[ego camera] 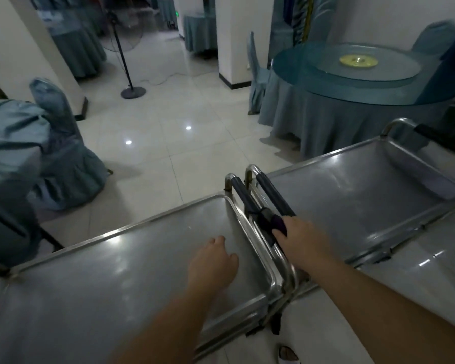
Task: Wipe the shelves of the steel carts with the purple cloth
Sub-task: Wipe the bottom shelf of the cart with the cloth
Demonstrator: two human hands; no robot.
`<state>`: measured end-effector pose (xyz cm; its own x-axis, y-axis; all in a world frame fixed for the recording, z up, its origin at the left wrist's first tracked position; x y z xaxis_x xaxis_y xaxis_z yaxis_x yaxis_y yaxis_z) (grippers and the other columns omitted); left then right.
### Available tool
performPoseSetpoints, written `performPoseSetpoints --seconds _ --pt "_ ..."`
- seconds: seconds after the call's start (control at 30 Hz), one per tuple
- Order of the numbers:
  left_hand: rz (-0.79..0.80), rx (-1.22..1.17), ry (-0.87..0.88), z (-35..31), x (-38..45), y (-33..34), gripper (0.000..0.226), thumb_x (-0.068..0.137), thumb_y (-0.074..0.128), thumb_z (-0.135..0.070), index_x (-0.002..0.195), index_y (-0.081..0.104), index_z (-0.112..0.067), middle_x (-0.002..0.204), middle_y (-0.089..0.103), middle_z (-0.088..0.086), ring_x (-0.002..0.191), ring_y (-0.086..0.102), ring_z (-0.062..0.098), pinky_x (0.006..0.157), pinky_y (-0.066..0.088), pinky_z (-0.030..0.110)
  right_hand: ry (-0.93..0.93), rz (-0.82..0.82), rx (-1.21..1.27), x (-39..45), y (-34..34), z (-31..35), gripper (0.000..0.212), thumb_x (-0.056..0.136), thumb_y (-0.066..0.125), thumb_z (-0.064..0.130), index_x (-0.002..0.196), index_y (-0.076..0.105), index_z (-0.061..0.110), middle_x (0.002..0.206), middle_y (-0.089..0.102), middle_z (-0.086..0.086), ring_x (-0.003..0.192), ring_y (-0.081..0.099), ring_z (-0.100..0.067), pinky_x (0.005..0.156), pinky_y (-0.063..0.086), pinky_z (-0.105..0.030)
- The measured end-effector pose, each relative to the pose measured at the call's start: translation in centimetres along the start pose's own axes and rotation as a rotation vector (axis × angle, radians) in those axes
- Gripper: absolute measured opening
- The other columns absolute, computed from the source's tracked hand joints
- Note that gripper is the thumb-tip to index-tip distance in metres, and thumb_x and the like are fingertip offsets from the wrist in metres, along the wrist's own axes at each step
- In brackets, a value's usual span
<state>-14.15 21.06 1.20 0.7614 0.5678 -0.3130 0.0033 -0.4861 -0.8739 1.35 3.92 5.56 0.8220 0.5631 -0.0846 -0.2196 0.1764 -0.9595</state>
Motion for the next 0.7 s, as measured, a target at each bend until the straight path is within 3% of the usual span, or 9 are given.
performPoseSetpoints --seconds 0.23,0.47,0.53,0.6,0.7 --pt "-0.045 -0.103 -0.170 -6.4 2.2 1.9 0.058 0.100 0.047 -0.045 0.153 0.045 -0.021 0.149 0.054 0.005 0.133 0.054 0.030 0.106 0.047 0.043 -0.064 -0.109 -0.050 7.7 -1.4 -6.2 0.038 0.102 0.046 0.053 0.123 0.061 0.025 0.114 0.067 0.001 0.102 0.061 -0.027 0.087 0.049 -0.042" --pt "-0.038 -0.084 -0.342 -6.8 0.2 4.4 0.057 0.100 0.052 -0.039 0.154 0.047 -0.021 0.150 0.053 0.005 0.134 0.054 0.028 0.104 0.044 0.036 -0.286 0.045 0.027 6.3 5.2 -6.4 0.044 0.103 0.049 0.051 0.135 0.061 0.022 0.132 0.065 0.003 0.115 0.057 -0.027 0.093 0.047 -0.046" --pt "-0.026 -0.063 -0.372 -6.2 -0.1 4.6 0.058 0.101 0.051 -0.038 0.156 0.045 -0.021 0.152 0.052 0.004 0.136 0.052 0.028 0.107 0.043 0.036 -0.293 0.157 -0.019 5.2 7.5 -6.5 0.052 0.105 0.042 0.054 0.148 0.051 0.025 0.153 0.052 0.003 0.135 0.047 -0.026 0.109 0.038 -0.048" --pt "-0.013 -0.045 -0.390 -5.6 -0.2 4.7 0.058 0.101 0.052 -0.038 0.156 0.044 -0.021 0.153 0.051 0.005 0.137 0.050 0.028 0.108 0.042 0.036 -0.297 0.269 -0.088 4.4 9.7 -6.9 0.065 0.107 0.028 0.058 0.165 0.022 0.029 0.173 0.019 0.007 0.157 0.019 -0.023 0.125 0.016 -0.048" --pt "0.005 -0.041 -0.384 -5.1 -0.3 5.0 0.058 0.102 0.051 -0.038 0.157 0.043 -0.021 0.154 0.050 0.006 0.138 0.049 0.028 0.109 0.041 0.036 -0.313 0.319 -0.107 4.0 10.8 -7.1 0.073 0.107 0.020 0.060 0.167 -0.005 0.027 0.175 -0.004 0.008 0.161 -0.005 -0.022 0.127 -0.005 -0.046"
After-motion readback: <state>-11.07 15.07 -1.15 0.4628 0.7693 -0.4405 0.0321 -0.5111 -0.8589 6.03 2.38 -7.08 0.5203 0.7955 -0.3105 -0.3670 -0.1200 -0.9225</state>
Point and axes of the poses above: each hand's wrist, its own x-axis towards the middle knuckle, its own y-axis out of the palm, z = x × y, the point moved 5 cm from there along x, towards the middle knuckle
